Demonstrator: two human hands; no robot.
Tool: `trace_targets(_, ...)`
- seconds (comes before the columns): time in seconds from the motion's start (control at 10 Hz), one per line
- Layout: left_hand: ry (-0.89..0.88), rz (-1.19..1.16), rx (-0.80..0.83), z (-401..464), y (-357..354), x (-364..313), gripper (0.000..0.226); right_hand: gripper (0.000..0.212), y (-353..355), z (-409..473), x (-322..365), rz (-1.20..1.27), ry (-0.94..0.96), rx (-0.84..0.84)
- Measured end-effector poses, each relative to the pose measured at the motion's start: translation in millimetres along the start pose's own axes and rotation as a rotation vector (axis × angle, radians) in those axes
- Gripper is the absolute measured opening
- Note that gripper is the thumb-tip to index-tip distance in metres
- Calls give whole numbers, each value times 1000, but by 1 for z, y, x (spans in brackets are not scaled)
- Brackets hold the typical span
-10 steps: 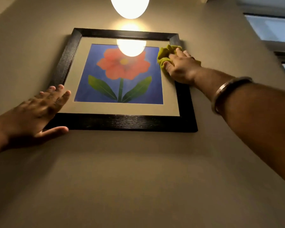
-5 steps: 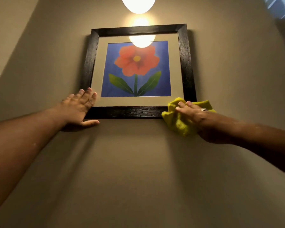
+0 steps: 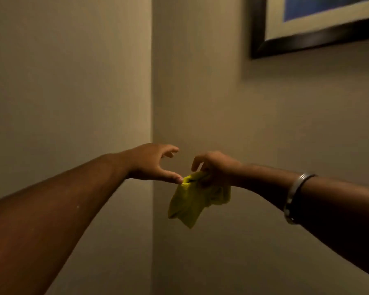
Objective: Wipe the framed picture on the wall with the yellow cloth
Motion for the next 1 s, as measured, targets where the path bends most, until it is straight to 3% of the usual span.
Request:
trace_targets(0.1, 148, -234, 100, -44, -39, 59, 90, 33, -57, 35, 56, 82, 85, 92)
trace_targets(0.2, 335, -480, 214, -112, -113, 140, 34, 30, -138, 78, 125, 227, 192, 229)
trace_targets(0.3, 454, -599, 222, -158, -165, 181, 18, 31, -195, 98, 152, 278, 244, 332)
trace_targets(0.4, 693, -729, 96, -231, -260, 233, 28, 27, -321, 123, 188, 349, 334, 540)
trace_targets(0.5, 855, -814, 19, -273, -334, 258, 34, 23, -414, 125, 202, 428, 344, 644)
trace_targets(0.7, 1244, -1111, 115, -389, -583, 257, 17, 28, -697, 46, 208, 496, 207, 912)
trace_targets(0.8, 1388, -1188, 146, -445, -706, 223, 34, 40, -833, -38, 205, 364, 151, 1122)
trace_targets(0.9, 1391, -1182, 209, -468, -766, 207, 50, 45, -894, -79, 205, 321, 176, 1177)
trace_targets(1.0, 1429, -1202, 167, -486, -810, 196, 75, 36, -931, -110, 204, 160, 301, 924)
Point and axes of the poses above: each hand's wrist, its own z-axis towards the middle knuckle, its own y-axis out of the back of the hand, x = y × z, the point moved 3 cm from there along z, towards the middle knuckle, and after that the axes turned 7 degrees about x, right-handed, at the moved point
